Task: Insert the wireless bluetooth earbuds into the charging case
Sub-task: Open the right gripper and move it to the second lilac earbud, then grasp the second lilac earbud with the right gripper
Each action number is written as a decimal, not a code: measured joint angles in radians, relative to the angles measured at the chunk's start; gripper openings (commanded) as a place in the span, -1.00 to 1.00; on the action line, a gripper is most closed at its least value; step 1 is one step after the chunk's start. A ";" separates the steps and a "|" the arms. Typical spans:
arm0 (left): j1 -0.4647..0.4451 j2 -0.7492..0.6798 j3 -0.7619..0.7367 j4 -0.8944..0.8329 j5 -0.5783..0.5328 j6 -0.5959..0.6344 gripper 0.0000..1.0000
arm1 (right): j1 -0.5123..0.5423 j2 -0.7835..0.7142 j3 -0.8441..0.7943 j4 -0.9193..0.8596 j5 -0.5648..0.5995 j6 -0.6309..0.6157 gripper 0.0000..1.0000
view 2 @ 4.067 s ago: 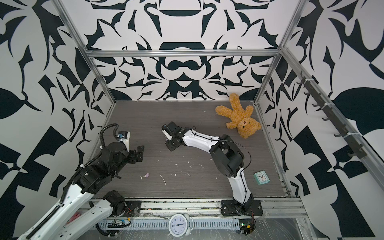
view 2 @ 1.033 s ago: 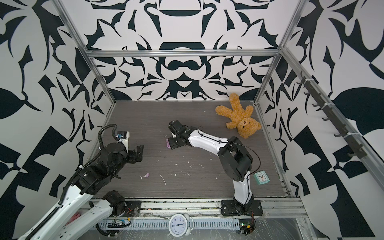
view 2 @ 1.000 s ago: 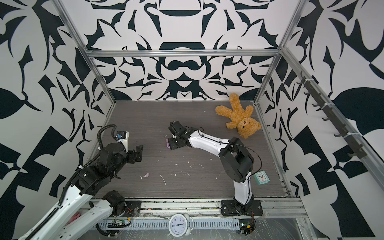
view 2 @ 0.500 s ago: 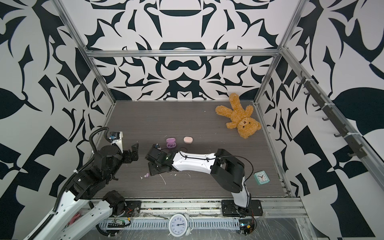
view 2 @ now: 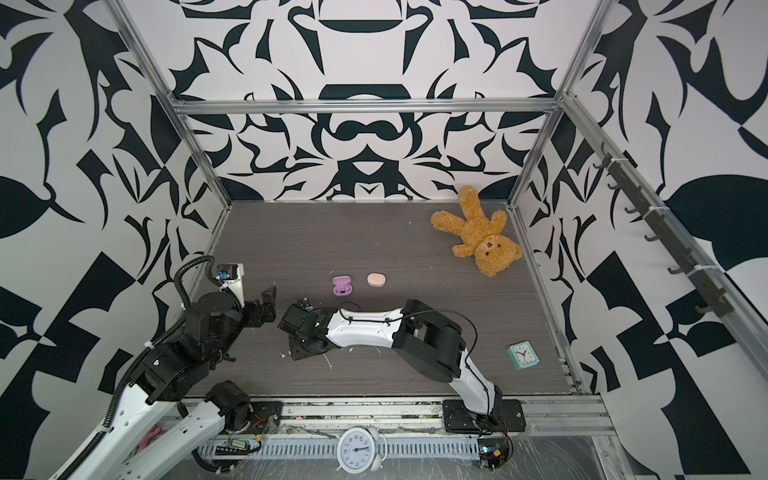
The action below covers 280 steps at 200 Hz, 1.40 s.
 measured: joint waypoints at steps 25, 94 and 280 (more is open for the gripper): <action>0.000 0.000 0.000 0.000 0.002 0.000 0.99 | 0.000 0.001 0.010 0.003 -0.010 0.000 -0.08; 0.000 0.000 -0.011 0.000 0.007 0.000 0.99 | 0.002 0.047 0.033 0.017 -0.037 0.000 -0.18; 0.005 0.000 -0.014 0.001 0.000 0.000 0.98 | 0.003 0.090 0.092 -0.012 -0.036 -0.026 -0.57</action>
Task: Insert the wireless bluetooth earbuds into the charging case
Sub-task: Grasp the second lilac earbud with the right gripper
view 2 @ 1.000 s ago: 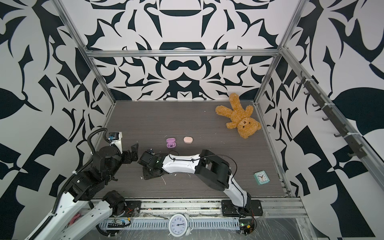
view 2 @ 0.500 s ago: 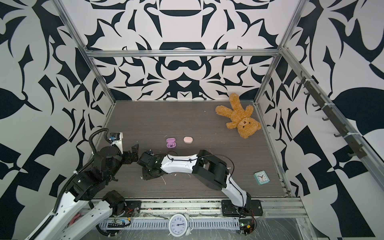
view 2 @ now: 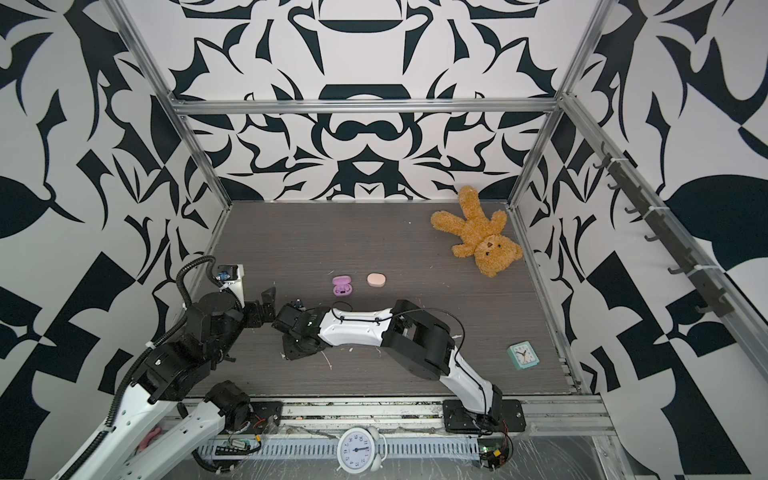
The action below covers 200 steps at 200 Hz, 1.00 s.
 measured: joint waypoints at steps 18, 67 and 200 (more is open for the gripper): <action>0.001 0.000 0.000 0.000 -0.003 0.000 0.99 | 0.000 0.003 0.005 -0.001 0.000 -0.002 -0.58; 0.003 0.000 0.000 0.009 -0.020 0.000 0.99 | 0.000 0.019 0.032 -0.011 0.002 -0.012 -0.59; 0.003 0.000 0.000 0.041 0.002 -0.017 0.99 | 0.002 0.050 0.083 -0.024 0.001 -0.029 -0.54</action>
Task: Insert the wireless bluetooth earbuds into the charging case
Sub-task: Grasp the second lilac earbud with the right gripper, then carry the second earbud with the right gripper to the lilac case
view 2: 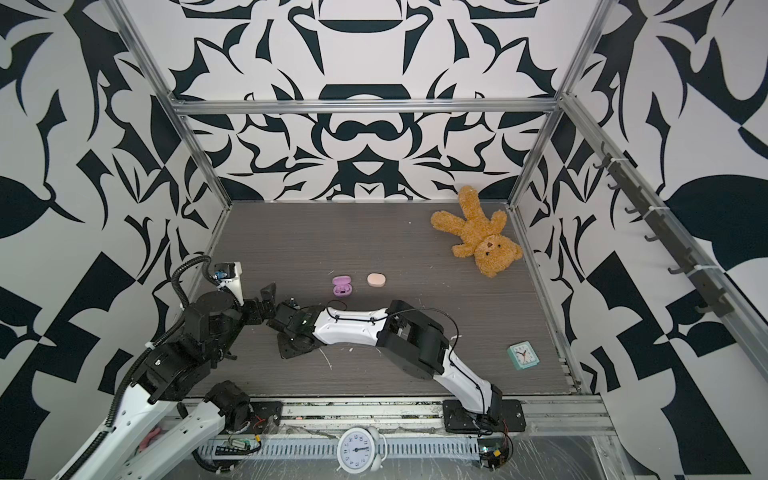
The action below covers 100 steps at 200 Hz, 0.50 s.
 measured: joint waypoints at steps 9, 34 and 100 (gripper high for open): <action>0.000 0.000 0.000 0.000 0.001 0.000 0.99 | 0.000 0.002 0.003 0.000 0.000 -0.001 -0.55; 0.000 0.000 0.000 0.000 0.003 0.000 0.98 | 0.000 0.006 0.007 0.000 0.000 -0.002 -0.59; 0.000 0.000 0.000 0.000 0.006 0.000 0.98 | 0.000 0.008 0.011 0.000 0.003 -0.006 -0.78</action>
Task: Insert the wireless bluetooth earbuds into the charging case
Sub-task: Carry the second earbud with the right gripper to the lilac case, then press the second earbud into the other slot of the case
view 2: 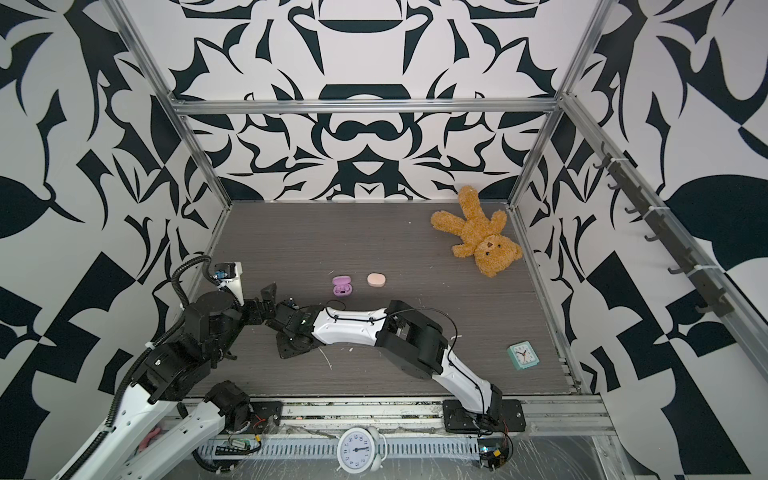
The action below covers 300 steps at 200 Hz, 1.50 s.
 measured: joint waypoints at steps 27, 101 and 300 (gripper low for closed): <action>0.000 0.000 0.000 0.001 0.001 0.000 0.99 | 0.000 -0.007 -0.004 -0.005 0.024 -0.011 -0.79; -0.003 0.002 0.000 -0.005 0.008 0.003 0.98 | -0.077 -0.150 -0.113 -0.031 0.128 -0.034 -0.85; -0.003 0.018 0.000 -0.019 0.042 0.003 0.99 | -0.321 -0.111 -0.095 -0.017 0.271 -0.112 -0.89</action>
